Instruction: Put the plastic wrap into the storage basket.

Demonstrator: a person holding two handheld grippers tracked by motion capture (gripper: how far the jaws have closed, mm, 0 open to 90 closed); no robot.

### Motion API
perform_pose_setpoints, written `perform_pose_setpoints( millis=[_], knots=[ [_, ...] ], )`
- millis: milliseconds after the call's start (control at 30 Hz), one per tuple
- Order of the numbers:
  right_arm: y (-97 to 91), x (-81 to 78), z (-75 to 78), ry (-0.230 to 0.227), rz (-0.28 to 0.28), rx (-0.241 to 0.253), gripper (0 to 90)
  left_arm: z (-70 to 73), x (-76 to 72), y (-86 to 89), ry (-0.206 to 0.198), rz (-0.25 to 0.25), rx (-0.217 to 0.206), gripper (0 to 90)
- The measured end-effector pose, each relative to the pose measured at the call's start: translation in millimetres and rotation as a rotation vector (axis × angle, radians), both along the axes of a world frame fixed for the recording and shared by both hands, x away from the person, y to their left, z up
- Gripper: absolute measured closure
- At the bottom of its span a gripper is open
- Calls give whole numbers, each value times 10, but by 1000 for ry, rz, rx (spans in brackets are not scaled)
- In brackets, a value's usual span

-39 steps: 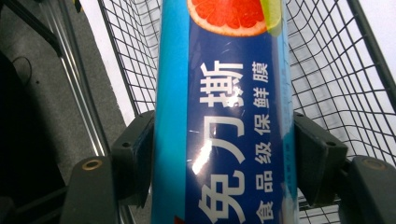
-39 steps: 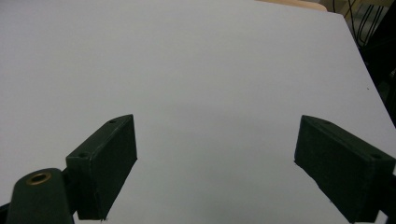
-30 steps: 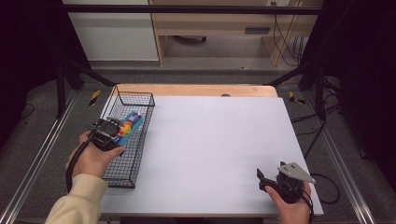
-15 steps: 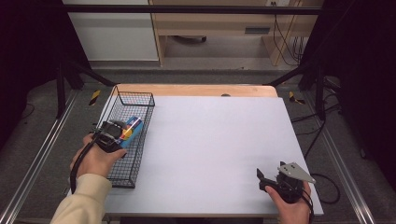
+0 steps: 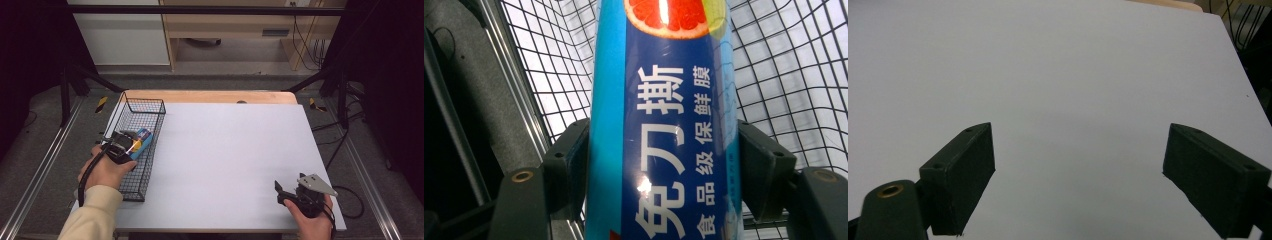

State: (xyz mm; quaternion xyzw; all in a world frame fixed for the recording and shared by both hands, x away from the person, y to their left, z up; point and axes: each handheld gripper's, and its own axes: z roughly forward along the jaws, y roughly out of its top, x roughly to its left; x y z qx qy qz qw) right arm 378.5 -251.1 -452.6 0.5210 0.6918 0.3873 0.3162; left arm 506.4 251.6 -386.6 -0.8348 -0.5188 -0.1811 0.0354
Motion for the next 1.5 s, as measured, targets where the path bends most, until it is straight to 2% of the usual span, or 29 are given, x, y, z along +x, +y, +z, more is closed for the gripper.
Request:
perform_pose_setpoints(
  millis=[633,700,767,800,833,867,933,967,1033,1067,1100,1133,1167,1267,1400,1433,1500],
  knots=[
    [3,2,-5,3,4,-1,134,-14,8,-20,-9,-5,2,310],
    [5,3,-8,5,4,-1,132,27,-12,-25,-37,-19,-2,266],
    [6,3,-9,7,5,-2,132,44,-19,-24,-44,-17,-5,204],
    [6,3,-9,7,5,-2,132,62,-31,-25,-60,-20,-4,204],
    [4,0,-7,4,4,-2,132,112,-70,-37,-100,-48,-6,184],
    [4,0,-7,4,4,-2,132,112,-70,-37,-100,-48,-6,163],
    [-3,-1,-8,3,2,-4,132,192,-133,-80,-180,-62,-31,125],
    [-4,-1,-8,2,2,-5,132,192,-133,-80,-180,-62,-31,116],
    [-1,-3,-8,3,0,-5,131,256,-174,-116,-235,-76,-55,96],
    [-1,-3,-8,3,0,-5,131,288,-192,-137,-259,-83,-72,96],
    [2,-3,-6,2,0,-6,132,353,-234,-184,-289,-106,-119,91],
    [3,-2,-6,2,-1,-7,132,382,-254,-213,-303,-124,-139,90],
    [3,-2,-6,2,-1,-7,132,382,-254,-213,-303,-124,-139,88],
    [0,-3,-2,1,-4,-8,131,448,-322,-310,-342,-165,-218,82],
    [-3,-9,-2,0,-7,-12,131,505,-404,-465,-366,-239,-273,74],
    [-7,-8,-4,0,-7,-13,130,519,-443,-552,-374,-273,-315,74],
    [-10,-7,-4,-2,-8,-13,128,520,-459,-602,-377,-289,-325,74]
  ],
)
